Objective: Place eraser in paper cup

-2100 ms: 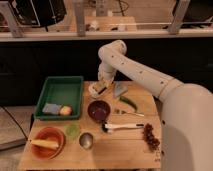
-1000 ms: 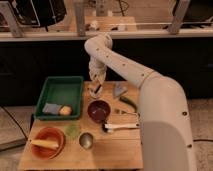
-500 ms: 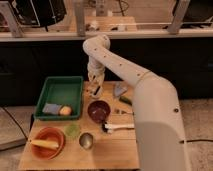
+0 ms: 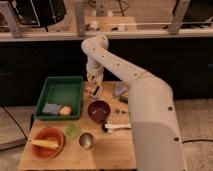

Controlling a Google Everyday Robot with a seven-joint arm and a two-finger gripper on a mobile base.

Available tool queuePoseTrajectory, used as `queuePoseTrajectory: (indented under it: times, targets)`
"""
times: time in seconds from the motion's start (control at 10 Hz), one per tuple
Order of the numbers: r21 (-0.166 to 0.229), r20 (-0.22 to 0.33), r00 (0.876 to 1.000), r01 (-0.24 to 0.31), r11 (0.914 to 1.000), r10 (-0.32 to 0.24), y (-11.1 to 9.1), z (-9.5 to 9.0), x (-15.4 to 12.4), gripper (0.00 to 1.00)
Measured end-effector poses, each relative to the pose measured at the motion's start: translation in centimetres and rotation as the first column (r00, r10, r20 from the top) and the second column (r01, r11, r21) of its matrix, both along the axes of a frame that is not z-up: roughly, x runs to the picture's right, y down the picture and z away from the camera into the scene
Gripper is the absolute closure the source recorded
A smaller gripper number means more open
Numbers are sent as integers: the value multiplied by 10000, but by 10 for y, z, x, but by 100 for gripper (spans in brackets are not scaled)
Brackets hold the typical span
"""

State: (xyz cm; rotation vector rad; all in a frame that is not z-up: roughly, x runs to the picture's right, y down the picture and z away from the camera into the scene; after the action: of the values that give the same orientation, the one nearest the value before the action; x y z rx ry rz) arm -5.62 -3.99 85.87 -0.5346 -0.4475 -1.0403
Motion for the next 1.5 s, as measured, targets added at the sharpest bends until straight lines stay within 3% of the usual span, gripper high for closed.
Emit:
queuePoseTrajectory:
  times: [0.1, 0.3, 0.8, 1.0, 1.5]
  targets:
    - [-31, -13, 10000, -18, 10000, 18, -1, 1, -1, 100]
    - [-126, -102, 9999, -36, 9999, 35, -3, 4, -1, 88]
    - [-355, -263, 9996, -148, 9993, 138, -2, 13, 0, 35]
    - [-407, -347, 9992, -196, 9990, 182, -1, 16, 3, 21]
    - [-492, -459, 9987, -264, 9984, 241, 3, 15, 9, 20]
